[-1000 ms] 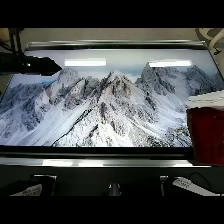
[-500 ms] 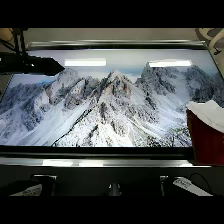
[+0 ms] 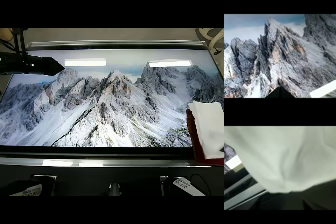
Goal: Fold the shirts.
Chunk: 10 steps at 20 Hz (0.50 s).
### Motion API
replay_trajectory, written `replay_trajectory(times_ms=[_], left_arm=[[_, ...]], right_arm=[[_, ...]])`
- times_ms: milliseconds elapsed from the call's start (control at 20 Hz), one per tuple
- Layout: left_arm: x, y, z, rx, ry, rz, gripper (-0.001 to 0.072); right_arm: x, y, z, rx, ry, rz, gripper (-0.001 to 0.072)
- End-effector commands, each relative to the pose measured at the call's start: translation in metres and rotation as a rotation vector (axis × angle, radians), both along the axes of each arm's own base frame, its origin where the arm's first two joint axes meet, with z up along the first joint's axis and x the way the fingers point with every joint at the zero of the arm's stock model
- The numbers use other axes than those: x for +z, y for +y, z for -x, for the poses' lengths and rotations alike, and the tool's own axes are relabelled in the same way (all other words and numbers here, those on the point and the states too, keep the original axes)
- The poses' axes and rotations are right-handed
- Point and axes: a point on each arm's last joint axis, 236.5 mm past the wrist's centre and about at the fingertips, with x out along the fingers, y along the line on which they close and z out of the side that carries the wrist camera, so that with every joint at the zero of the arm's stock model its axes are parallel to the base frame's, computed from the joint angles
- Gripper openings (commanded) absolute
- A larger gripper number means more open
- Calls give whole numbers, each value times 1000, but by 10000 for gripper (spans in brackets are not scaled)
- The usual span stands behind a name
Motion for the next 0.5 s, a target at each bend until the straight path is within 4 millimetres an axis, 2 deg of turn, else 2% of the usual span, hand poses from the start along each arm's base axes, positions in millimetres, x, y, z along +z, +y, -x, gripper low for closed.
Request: replay_trajectory(times_ms=[0,100,150,250,300,350,400,450], left_arm=[[1,0,0,3,1,3,26],[2,0,0,10,3,10,26],[3,-1,-1,10,-5,12,26],[5,4,-9,27,-52,-56,23],[1,21,-16,90,-65,-164,23],[-4,49,-24,195,-67,-320,23],[-9,77,-28,280,-59,-498,23],[-18,97,-26,320,-30,-642,25]], right_arm=[[-9,-8,-1,60,-17,43,698],[18,-37,-16,114,-79,166,698],[45,-62,-34,127,-147,280,698],[120,-100,-83,231,-295,556,695],[161,-103,-117,312,-378,686,693],[191,-91,-150,395,-453,768,690],[210,-62,-186,493,-527,803,690],[211,-24,-215,584,-577,777,690]])
